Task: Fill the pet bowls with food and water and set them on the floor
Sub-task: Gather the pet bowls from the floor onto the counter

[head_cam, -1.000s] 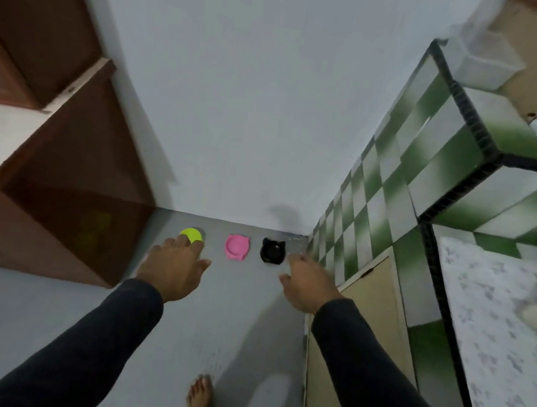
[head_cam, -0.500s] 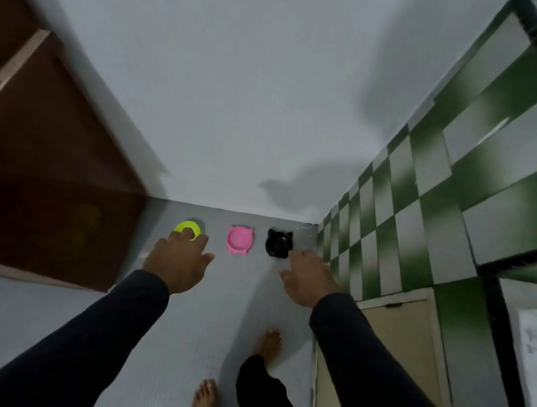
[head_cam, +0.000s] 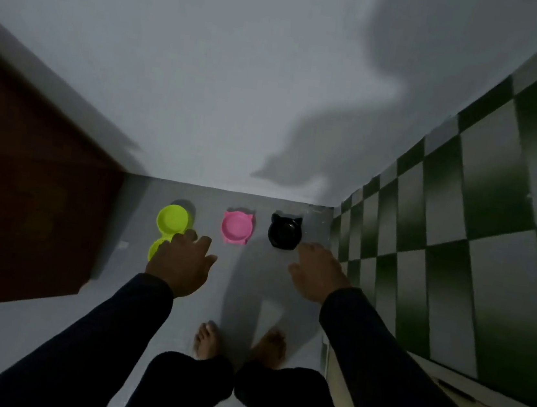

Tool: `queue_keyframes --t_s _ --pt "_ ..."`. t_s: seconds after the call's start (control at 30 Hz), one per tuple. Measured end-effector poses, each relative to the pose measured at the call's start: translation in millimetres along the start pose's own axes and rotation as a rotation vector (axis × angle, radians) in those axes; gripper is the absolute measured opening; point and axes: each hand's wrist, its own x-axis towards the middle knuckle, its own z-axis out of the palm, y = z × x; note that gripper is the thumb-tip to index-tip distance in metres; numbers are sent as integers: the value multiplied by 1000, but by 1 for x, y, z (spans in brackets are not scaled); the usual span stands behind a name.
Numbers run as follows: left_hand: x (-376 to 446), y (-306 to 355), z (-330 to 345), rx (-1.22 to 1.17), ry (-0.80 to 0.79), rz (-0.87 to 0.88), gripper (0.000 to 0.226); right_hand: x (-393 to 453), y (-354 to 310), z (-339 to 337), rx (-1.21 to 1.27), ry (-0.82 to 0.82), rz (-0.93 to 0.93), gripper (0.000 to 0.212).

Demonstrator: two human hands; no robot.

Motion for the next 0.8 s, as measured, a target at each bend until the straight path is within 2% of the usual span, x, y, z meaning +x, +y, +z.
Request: queue_keyframes --t_s 0.3,0.43,0.63,0.8 --pt "147 -10 132 -63 -14 25 47 155 66 100 82 -45 51 41" --pt "202 -17 195 -69 -24 15 47 216 90 150 107 -63 83 46" --pt "269 -26 277 -111 0 -45 42 295 115 217 163 -17 171 38" --pt "313 -34 330 -165 19 -83 50 349 130 262 241 49 270 36"
